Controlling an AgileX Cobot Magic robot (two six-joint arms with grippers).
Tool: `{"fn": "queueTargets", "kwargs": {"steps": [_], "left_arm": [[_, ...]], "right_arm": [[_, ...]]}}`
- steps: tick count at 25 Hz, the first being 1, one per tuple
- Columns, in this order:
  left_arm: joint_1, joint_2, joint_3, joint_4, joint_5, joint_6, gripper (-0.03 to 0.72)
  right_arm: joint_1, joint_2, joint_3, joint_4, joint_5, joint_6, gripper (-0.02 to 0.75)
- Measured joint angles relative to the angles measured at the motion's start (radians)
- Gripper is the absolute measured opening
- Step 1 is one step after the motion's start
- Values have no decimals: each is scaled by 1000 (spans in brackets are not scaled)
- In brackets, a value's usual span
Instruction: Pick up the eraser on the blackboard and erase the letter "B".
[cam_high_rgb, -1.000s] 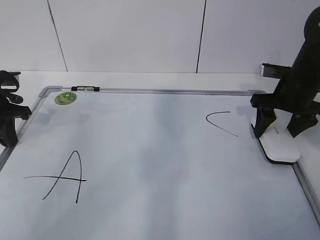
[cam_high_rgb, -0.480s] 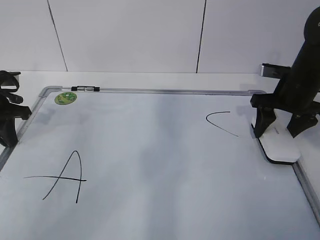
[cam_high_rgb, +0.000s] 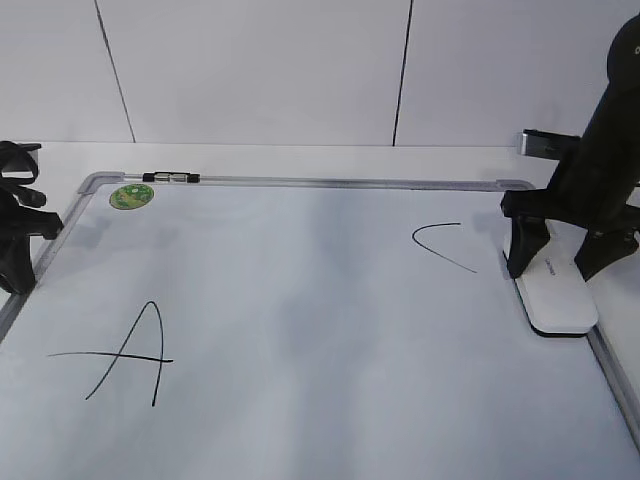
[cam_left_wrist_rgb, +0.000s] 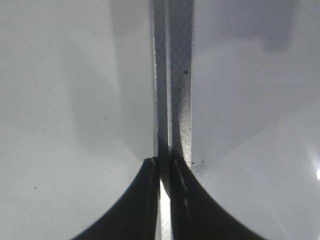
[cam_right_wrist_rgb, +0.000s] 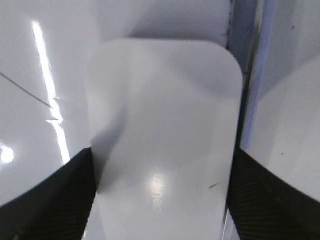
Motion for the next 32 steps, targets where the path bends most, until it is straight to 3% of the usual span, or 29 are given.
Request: {"fn": "queueTargets", "kwargs": {"steps": [6,13,19,22,27,32], "left_arm": [[0,0,0,0,0,0,32],[0,0,0,0,2,0,32],[0,0,0,0,2,0,41],[0,0,0,2,2,0,87],[0,0,0,17,2,0,232],[1,3,-19,10,34,0,272]], "right_arm": [[0,1,-17,3,22,0,650],[0,1,-160,3,29,0,648],[0,1,-178,33,34,22,600],[0,1,-178,72,34,22,581],[0,-46,-178,81,36,22,575],[0,-134,-178,83,39,22,574]]}}
